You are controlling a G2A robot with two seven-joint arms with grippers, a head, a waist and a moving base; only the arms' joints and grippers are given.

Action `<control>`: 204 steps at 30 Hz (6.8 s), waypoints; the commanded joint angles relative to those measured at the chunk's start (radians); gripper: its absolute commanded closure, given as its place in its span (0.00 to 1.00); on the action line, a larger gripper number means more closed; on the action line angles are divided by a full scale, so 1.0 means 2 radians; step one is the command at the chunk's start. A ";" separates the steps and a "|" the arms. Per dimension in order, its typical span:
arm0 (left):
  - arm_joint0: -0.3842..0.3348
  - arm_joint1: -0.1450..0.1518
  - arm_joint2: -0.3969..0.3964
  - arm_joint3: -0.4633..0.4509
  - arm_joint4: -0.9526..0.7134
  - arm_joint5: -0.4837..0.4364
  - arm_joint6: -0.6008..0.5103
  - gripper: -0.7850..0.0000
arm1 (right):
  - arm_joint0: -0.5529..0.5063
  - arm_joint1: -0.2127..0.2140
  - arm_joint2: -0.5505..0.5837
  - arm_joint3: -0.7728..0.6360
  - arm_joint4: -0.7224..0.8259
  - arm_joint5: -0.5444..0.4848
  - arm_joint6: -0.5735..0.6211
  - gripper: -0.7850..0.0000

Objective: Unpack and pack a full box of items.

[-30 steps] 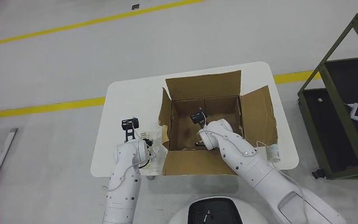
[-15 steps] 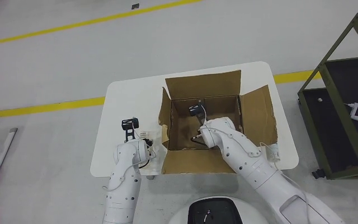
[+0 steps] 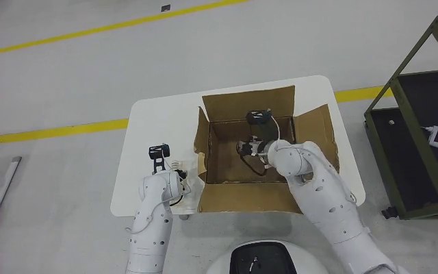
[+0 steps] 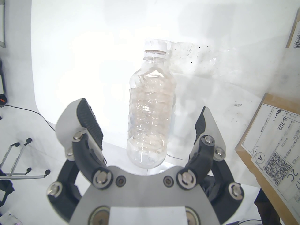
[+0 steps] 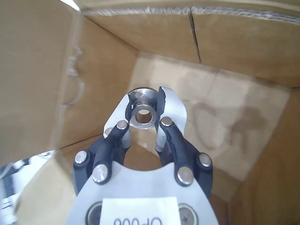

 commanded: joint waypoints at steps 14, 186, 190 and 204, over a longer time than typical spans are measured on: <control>0.000 0.000 0.000 0.000 0.000 0.000 0.000 0.00 | -0.034 0.013 0.084 0.015 0.236 -0.110 0.014 1.00; 0.012 0.002 -0.019 -0.023 -0.031 -0.027 0.007 0.00 | -0.239 0.134 0.211 -0.217 -0.183 -0.097 -0.424 1.00; 0.026 0.008 -0.045 -0.044 -0.039 -0.060 -0.002 0.00 | -0.238 0.135 0.208 -0.217 -0.183 -0.098 -0.415 1.00; 0.058 0.019 -0.073 -0.016 -0.042 -0.138 0.047 0.00 | -0.240 0.136 0.199 -0.214 -0.180 -0.094 -0.406 1.00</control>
